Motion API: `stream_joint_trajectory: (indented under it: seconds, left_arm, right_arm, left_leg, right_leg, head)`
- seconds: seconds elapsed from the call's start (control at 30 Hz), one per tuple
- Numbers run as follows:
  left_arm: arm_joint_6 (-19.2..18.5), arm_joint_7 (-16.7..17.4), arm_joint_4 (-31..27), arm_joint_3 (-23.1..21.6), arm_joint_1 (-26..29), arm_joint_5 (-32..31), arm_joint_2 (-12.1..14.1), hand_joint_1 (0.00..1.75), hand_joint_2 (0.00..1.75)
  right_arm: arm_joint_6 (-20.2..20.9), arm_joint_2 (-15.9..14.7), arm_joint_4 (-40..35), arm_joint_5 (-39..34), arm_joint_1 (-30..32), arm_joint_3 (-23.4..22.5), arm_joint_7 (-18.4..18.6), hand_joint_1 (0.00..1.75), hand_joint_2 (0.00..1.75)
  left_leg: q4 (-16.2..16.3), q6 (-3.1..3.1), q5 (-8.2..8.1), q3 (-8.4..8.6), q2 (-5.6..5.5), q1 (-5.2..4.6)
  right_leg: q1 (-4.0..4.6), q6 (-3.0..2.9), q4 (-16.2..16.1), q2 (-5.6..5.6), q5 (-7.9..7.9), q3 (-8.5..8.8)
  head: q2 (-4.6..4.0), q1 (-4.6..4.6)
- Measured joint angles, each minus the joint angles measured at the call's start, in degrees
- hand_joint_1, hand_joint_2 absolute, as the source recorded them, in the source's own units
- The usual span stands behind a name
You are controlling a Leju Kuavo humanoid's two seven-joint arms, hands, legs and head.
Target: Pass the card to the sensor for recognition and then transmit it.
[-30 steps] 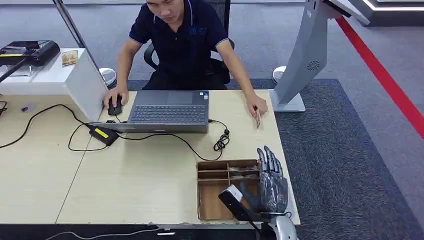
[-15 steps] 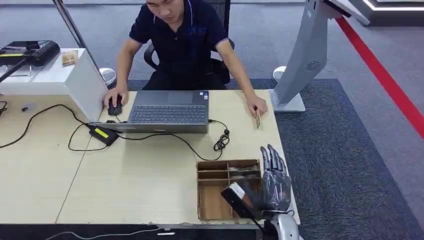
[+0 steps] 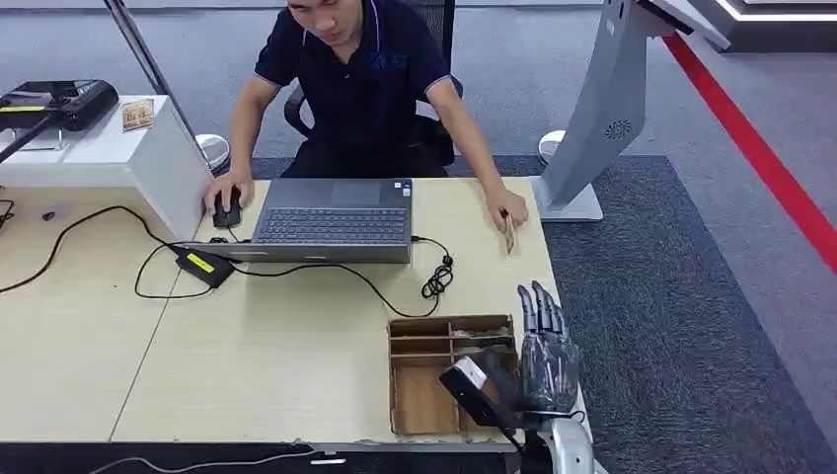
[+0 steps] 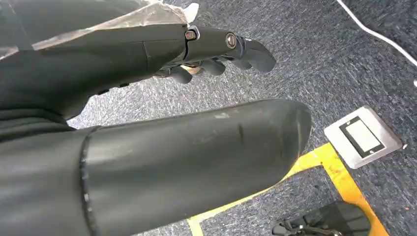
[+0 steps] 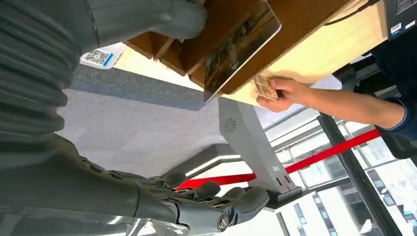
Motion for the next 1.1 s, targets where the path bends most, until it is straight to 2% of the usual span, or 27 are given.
stream_joint_trajectory:
  seconds: [0.2, 1.1]
  left_arm:
    - [0.0, 0.0, 0.0, 0.0, 0.0, -0.07, 0.0, 0.0, 0.0]
    - [0.0, -0.02, 0.0, 0.0, 0.0, -0.07, 0.0, 0.0, 0.0]
  right_arm:
    - [0.02, -0.13, 0.0, 0.0, -0.2, 0.0, 0.0, 0.33, 1.75]
    - [0.18, -0.28, 0.04, -0.57, -0.23, 0.13, -0.37, 0.33, 1.75]
  left_leg:
    - [0.0, 0.0, 0.0, 0.0, 0.0, 0.0]
    - [0.0, 0.0, 0.0, -0.01, 0.0, 0.0]
  right_leg:
    - [0.0, 0.0, 0.0, 0.0, 0.0, 0.0]
    - [0.0, 0.0, 0.0, 0.0, 0.0, 0.0]
  head:
    - [0.0, -0.02]
    - [0.0, 0.0]
